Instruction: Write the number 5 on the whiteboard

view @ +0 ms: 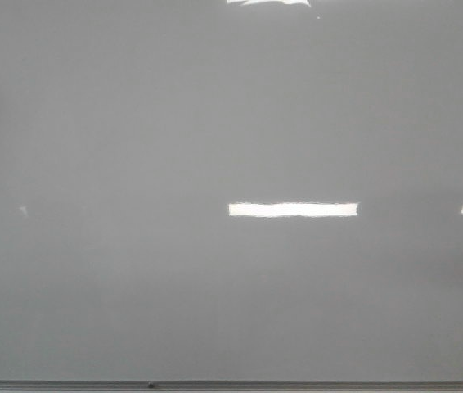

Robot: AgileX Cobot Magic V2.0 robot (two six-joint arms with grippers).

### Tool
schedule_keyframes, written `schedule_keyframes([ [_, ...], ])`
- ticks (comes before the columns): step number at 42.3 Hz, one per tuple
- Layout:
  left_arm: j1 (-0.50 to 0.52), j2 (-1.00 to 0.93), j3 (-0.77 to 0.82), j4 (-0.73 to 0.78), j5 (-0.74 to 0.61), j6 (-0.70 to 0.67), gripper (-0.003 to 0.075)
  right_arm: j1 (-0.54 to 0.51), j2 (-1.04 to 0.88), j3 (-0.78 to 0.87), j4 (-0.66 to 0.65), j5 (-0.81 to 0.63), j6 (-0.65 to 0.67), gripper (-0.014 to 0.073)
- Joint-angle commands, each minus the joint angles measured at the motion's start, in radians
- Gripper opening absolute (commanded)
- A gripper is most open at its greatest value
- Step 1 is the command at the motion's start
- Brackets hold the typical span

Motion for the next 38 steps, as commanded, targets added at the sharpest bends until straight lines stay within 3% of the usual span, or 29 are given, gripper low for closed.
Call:
schedule_keyframes([
  [1, -0.004, -0.015, 0.005, -0.001, -0.075, -0.010, -0.0020, -0.001, -0.018, -0.015, -0.009, -0.080, 0.000, -0.0070],
  [38, -0.004, -0.015, 0.005, -0.001, -0.077, -0.010, -0.0020, -0.001, -0.018, -0.015, -0.009, -0.094, 0.000, -0.0070],
])
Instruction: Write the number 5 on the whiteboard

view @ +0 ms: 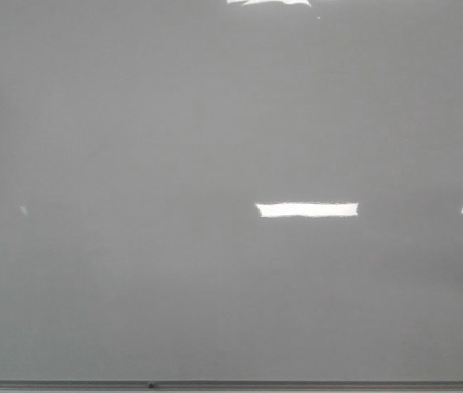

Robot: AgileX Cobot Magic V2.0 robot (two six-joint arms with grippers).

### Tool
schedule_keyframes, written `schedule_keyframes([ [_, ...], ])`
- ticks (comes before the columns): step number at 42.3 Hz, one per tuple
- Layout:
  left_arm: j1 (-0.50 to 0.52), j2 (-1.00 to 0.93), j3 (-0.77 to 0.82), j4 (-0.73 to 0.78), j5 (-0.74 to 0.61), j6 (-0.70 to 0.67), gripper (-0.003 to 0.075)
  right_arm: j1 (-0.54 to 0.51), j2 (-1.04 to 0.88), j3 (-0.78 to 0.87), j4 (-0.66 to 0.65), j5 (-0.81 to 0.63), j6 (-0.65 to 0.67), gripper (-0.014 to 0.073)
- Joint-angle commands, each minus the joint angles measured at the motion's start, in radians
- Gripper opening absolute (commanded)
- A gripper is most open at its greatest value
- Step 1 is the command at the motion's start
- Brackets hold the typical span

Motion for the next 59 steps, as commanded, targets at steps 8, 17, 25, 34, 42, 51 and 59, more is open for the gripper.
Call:
schedule_keyframes([
  [8, -0.004, -0.015, -0.005, -0.028, -0.114, -0.010, -0.0020, -0.001, -0.018, -0.030, -0.009, -0.110, 0.000, -0.0070],
  [17, -0.004, -0.011, -0.134, -0.028, -0.070, -0.010, -0.0020, -0.001, -0.017, -0.182, -0.008, -0.037, 0.000, -0.0070],
  [25, -0.004, 0.003, -0.300, -0.028, 0.025, -0.010, -0.0020, -0.001, 0.047, -0.377, -0.008, 0.127, 0.000, -0.0070],
  [34, -0.004, 0.133, -0.491, -0.008, 0.155, -0.008, -0.0020, -0.001, 0.198, -0.581, -0.008, 0.259, 0.000, -0.0070],
  [42, -0.004, 0.304, -0.639, -0.001, 0.246, -0.008, -0.0020, -0.001, 0.337, -0.710, -0.008, 0.340, 0.000, -0.0070],
  [51, -0.004, 0.458, -0.681, -0.001, 0.271, -0.008, -0.0020, -0.001, 0.446, -0.729, -0.008, 0.373, 0.000, -0.0070],
  [59, -0.004, 0.553, -0.664, -0.001, 0.336, -0.008, -0.0020, -0.001, 0.513, -0.688, -0.008, 0.374, 0.000, -0.0070],
])
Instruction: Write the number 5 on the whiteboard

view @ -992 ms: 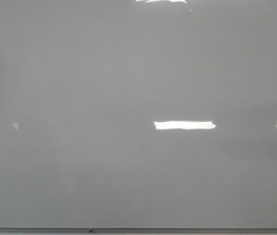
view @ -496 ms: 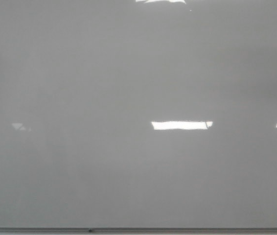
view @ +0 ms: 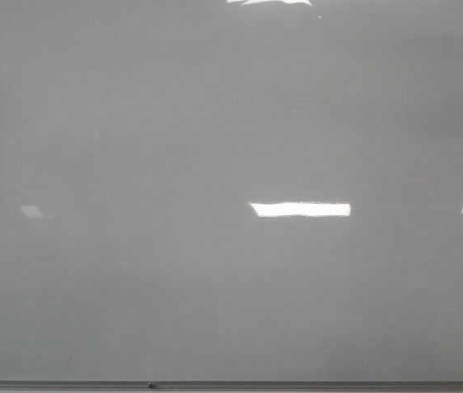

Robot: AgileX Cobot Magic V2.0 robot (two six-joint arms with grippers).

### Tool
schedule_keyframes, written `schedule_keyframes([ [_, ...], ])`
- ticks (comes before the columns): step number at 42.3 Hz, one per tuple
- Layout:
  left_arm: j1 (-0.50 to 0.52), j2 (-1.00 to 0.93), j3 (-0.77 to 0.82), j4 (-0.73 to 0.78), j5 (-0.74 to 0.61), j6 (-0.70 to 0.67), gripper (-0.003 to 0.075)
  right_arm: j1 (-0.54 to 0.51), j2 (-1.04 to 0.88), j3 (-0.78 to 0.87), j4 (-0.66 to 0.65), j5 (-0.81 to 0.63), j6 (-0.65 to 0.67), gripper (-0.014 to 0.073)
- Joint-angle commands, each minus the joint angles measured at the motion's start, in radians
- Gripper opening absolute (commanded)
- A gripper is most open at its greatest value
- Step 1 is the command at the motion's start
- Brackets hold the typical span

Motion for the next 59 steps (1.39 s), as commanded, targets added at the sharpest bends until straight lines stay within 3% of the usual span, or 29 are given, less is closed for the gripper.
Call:
schedule_keyframes([
  [1, -0.004, 0.058, -0.016, -0.001, -0.049, -0.008, -0.0020, -0.001, 0.047, -0.003, -0.008, -0.064, 0.000, -0.0070],
  [11, -0.004, 0.182, -0.004, -0.006, -0.016, -0.008, -0.0018, -0.001, 0.136, 0.033, -0.008, -0.043, 0.000, -0.0059],
  [15, -0.004, 0.227, -0.004, -0.015, -0.014, -0.008, 0.0027, -0.001, 0.173, 0.033, -0.008, -0.021, 0.000, 0.0034],
  [19, -0.004, 0.272, -0.004, -0.022, -0.026, -0.008, 0.0165, -0.001, 0.209, 0.033, -0.008, -0.008, 0.000, 0.0220],
  [23, -0.004, 0.315, -0.004, -0.028, -0.050, -0.008, 0.0382, -0.001, 0.243, 0.033, -0.008, -0.007, 0.000, 0.0447],
  [27, -0.004, 0.365, -0.004, -0.053, -0.081, -0.008, 0.0547, -0.001, 0.266, 0.033, -0.008, -0.014, 0.000, 0.0580],
  [41, -0.004, 0.603, -0.027, -0.107, -0.268, -0.008, 0.0566, -0.001, 0.275, 0.033, -0.008, -0.040, 0.000, 0.0589],
  [59, -0.004, 0.865, -0.152, -0.111, -0.280, -0.008, 0.0566, -0.001, 0.275, 0.033, -0.008, -0.040, 0.000, 0.0589],
])
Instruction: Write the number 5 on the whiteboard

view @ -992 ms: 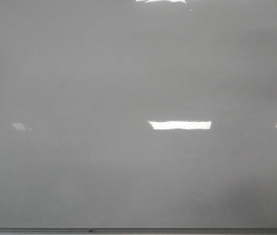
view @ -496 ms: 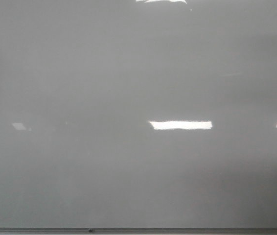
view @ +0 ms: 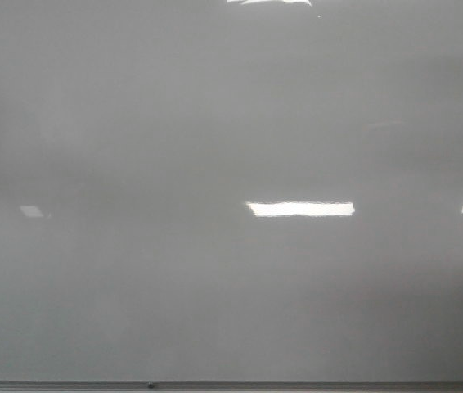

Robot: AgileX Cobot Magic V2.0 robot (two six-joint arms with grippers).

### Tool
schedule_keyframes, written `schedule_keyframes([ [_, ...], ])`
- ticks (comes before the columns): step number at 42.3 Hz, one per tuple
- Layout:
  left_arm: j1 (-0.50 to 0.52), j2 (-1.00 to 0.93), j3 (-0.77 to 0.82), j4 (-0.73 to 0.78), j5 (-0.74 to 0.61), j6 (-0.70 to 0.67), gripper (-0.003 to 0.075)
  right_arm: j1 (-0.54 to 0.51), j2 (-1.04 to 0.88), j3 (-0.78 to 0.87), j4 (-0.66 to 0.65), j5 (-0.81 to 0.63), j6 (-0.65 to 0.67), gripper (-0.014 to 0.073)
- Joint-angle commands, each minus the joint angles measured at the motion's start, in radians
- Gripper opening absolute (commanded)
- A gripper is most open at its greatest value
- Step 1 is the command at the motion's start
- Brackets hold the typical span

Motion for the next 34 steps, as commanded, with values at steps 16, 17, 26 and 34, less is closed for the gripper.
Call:
schedule_keyframes([
  [16, -0.005, 0.067, -0.064, -0.012, -0.134, -0.008, 0.0253, -0.001, 0.002, -0.026, -0.008, -0.073, 0.000, 0.0589],
  [17, -0.005, 0.067, -0.064, -0.012, -0.138, -0.008, 0.0225, -0.001, 0.002, -0.026, -0.008, -0.073, 0.000, 0.0589],
  [26, -0.005, 0.067, -0.064, -0.012, -0.143, -0.008, 0.0024, -0.001, 0.002, -0.026, -0.008, -0.075, 0.000, 0.0589],
  [34, -0.005, 0.026, -0.096, -0.010, -0.043, -0.008, -0.0020, -0.001, -0.001, -0.039, -0.005, -0.089, 0.000, 0.0589],
])
